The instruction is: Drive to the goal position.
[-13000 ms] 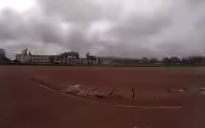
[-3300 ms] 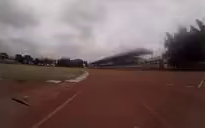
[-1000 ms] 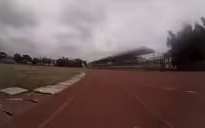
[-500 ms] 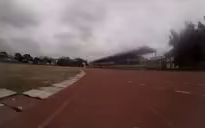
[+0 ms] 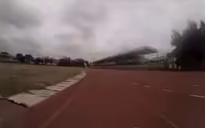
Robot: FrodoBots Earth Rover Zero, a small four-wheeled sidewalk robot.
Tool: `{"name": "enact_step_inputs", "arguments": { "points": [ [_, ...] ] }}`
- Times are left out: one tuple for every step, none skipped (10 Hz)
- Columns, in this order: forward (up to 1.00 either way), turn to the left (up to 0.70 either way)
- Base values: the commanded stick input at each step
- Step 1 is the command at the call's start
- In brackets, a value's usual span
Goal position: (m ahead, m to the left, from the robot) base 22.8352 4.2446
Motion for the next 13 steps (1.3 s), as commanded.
{"name": "enact_step_inputs", "arguments": {
  "points": [
    [1.00, -0.38],
    [1.00, 0.00],
    [1.00, 0.00],
    [1.00, 0.00],
    [1.00, 0.00],
    [1.00, 0.00],
    [1.00, 0.00],
    [1.00, 0.00],
    [1.00, 0.00],
    [1.00, 0.00],
    [1.00, 0.00],
    [1.00, 0.00],
    [1.00, 0.00]
  ]
}}
